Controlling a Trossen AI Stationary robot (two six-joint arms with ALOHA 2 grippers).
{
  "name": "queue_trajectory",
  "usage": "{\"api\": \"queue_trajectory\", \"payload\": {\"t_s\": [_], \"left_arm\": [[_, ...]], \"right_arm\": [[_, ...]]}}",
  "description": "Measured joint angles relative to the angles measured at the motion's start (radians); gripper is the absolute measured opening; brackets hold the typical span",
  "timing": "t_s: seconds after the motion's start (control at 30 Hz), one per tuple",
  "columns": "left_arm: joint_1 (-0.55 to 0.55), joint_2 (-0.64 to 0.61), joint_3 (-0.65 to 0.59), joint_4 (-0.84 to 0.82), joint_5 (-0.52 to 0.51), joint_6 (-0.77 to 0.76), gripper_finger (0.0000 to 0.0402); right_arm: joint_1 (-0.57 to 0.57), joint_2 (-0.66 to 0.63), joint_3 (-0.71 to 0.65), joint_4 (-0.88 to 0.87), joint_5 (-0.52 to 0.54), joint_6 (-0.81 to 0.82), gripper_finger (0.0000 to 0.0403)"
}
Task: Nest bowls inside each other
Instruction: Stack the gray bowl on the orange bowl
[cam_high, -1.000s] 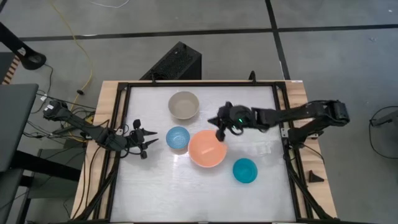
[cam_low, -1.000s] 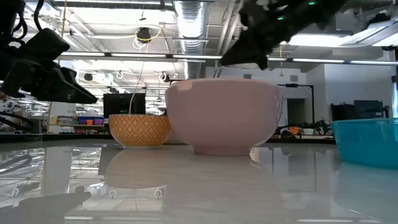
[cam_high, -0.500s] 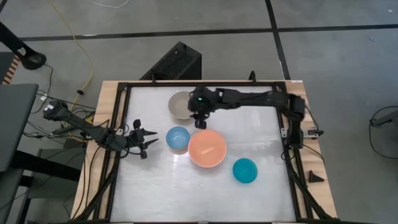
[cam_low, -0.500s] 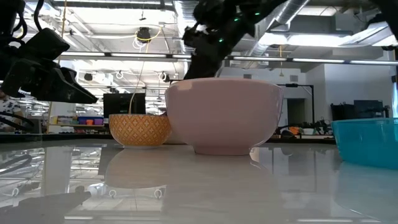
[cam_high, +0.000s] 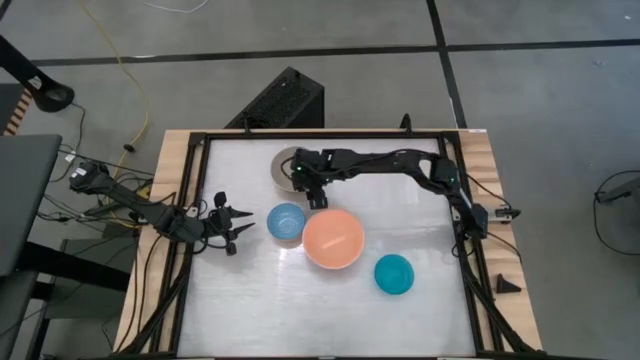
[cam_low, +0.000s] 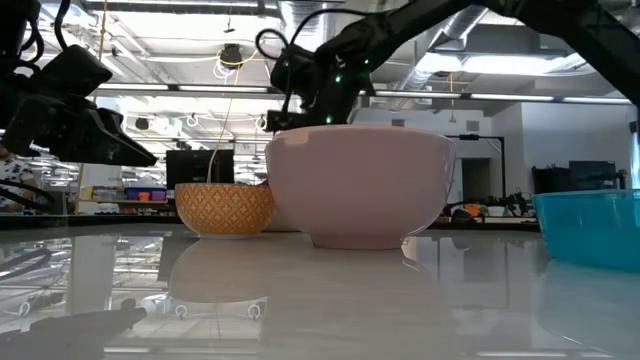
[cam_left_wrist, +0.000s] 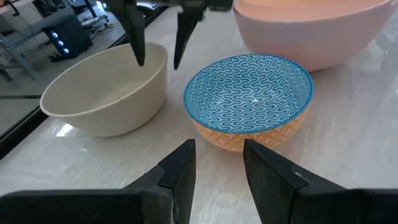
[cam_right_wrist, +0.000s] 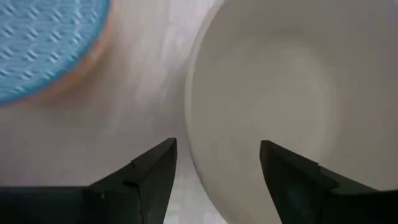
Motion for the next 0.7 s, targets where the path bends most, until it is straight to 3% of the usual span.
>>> {"api": "queue_trajectory", "payload": {"t_s": [0.4,0.53,0.7], "left_arm": [[0.0,0.0,0.0,0.0,0.0,0.0,0.0125],[0.0,0.0,0.0,0.0,0.0,0.0,0.0125],[0.0,0.0,0.0,0.0,0.0,0.0,0.0125]], "right_arm": [[-0.002,0.028,0.002,0.105,0.027,0.002,0.023],[-0.002,0.028,0.002,0.12,0.025,-0.007,0.0193],[-0.002,0.027,0.002,0.143,0.025,-0.041,0.0118]]}}
